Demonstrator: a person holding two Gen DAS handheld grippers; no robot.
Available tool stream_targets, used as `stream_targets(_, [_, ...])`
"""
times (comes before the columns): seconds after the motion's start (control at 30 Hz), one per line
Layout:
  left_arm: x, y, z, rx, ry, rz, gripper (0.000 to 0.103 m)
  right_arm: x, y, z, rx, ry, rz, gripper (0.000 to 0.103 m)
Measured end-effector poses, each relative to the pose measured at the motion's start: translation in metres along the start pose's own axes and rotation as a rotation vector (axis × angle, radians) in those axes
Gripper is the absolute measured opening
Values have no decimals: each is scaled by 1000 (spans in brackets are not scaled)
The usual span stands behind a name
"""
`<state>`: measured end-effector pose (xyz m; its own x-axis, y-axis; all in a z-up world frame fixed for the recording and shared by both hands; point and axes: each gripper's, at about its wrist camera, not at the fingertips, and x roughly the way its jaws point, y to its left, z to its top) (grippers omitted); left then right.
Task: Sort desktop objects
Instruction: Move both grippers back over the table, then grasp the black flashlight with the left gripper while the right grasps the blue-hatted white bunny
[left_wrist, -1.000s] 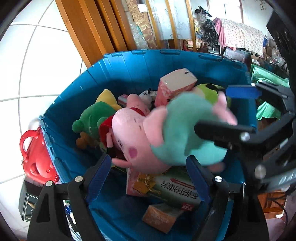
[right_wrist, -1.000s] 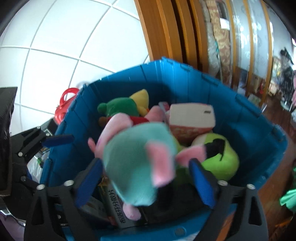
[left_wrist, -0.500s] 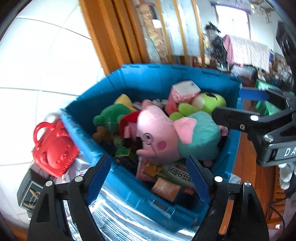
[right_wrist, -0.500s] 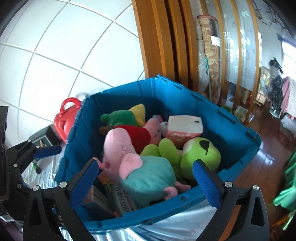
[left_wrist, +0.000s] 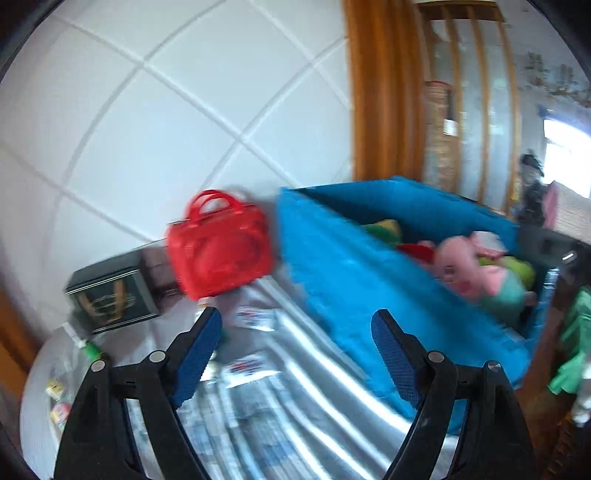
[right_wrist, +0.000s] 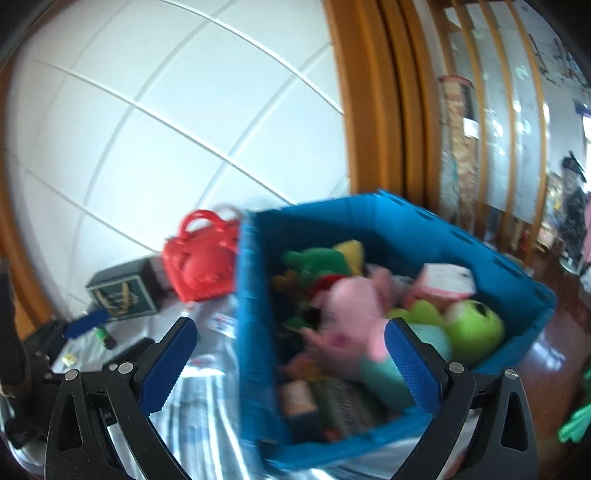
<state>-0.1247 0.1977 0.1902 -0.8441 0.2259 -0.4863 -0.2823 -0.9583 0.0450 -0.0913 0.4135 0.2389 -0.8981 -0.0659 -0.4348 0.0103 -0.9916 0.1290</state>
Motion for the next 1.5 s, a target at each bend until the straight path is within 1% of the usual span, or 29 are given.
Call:
stream_targets(0.1, [9,40,-20,-38,31,90,83,2,28,-3,-12,-51,73,103])
stream_targets(0.13, [13,55,-27,-62,51,105,83,3,38,-4,-21,-70,96,103])
stream_targets(0.2, [18,82,-43,-108,87,109,83,5,58,-9,-46,-118,154,103])
stream_targets(0.3, [25,120,-68,-145,129,164,83,13,87,-16,-85,-158,192,103])
stream_targets(0.33, [27,132,-76,-157,147,185,83,21,98,-19,-108,-145,214,103])
stream_targets(0.4, [34,152,-91,-185,189,205,83,45,118,-23,-147,-70,256,103])
stream_targets(0.47, [45,170,-105,-206,232,216,83,69,133,-32,-143,-13,278,103])
stream_targets(0.57, [62,191,-121,-236,281,229,83,107,145,-43,-123,55,263,103])
stream_targets(0.67, [88,205,-132,-254,333,227,83,145,155,-55,-132,124,240,103])
stream_targets(0.8, [141,217,-140,-254,390,212,83,196,161,-67,-124,204,230,103])
stream_targets(0.93, [205,225,-143,-242,440,180,83,240,154,-80,-107,275,210,103])
stream_targets(0.97, [222,226,-144,-239,451,167,81,253,152,-83,-99,293,198,103])
stream_targets(1.0, [238,228,-145,-234,466,156,75,265,149,-88,-85,314,188,103])
stream_targets(1.03, [254,229,-146,-228,480,146,72,275,146,-92,-76,333,179,103])
stream_targets(1.1, [283,232,-148,-217,508,136,70,294,141,-100,-61,373,157,103])
stream_targets(1.13, [297,232,-149,-215,520,123,67,304,139,-105,-55,396,144,103])
stream_targets(1.23, [329,227,-150,-216,534,69,66,326,135,-116,-44,440,112,103])
stream_targets(1.3, [346,221,-152,-196,550,51,64,337,136,-122,-42,464,109,103])
stream_targets(1.33, [354,219,-154,-195,560,39,52,341,137,-123,-43,470,108,103])
stream_targets(1.37, [361,220,-158,-208,578,8,45,345,140,-125,-43,477,110,103])
stream_targets(1.4, [360,219,-158,-205,559,10,38,350,144,-126,-44,484,117,103])
stream_targets(1.43, [358,218,-159,-198,556,13,34,355,149,-127,-47,495,127,103])
stream_targets(1.5, [348,222,-164,-228,555,34,34,367,162,-130,-64,520,150,103])
